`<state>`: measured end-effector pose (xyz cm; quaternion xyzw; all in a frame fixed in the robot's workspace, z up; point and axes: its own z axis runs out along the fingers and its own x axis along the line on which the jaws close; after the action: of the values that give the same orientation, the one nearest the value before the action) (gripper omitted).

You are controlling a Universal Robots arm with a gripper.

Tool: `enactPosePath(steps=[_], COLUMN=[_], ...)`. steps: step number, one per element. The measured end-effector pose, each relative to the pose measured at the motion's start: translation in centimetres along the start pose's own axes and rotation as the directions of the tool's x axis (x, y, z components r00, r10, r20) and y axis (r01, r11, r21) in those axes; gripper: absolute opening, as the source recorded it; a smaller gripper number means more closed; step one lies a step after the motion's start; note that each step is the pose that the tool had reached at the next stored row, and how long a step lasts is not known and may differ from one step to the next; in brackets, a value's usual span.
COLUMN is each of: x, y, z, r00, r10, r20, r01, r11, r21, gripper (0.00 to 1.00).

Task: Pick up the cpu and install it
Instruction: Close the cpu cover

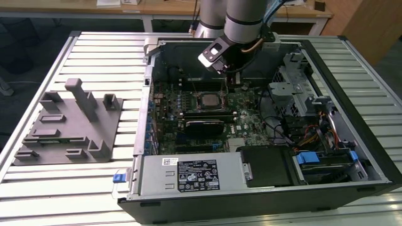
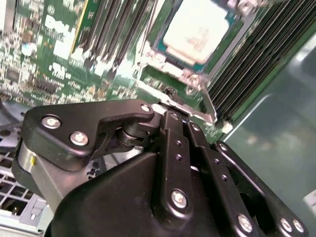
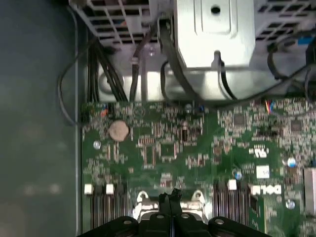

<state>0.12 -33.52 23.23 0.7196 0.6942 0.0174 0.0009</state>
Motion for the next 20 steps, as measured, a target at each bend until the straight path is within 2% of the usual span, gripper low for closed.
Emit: enactPosePath(steps=[7, 15, 20], x=[-0.06, -0.09, -0.12], y=[-1.68, -2.48, -3.28], z=[-0.04, 0.0, 0.15], r00=[1.0, 1.0, 1.0], r10=[0.001, 0.0, 0.0], r20=[0.0, 0.0, -0.0001], r01=[-0.001, 0.0, 0.0], r11=[1.0, 1.0, 1.0], r21=[0.0, 0.0, -0.0001], gripper=[0.11, 0.11, 0.11])
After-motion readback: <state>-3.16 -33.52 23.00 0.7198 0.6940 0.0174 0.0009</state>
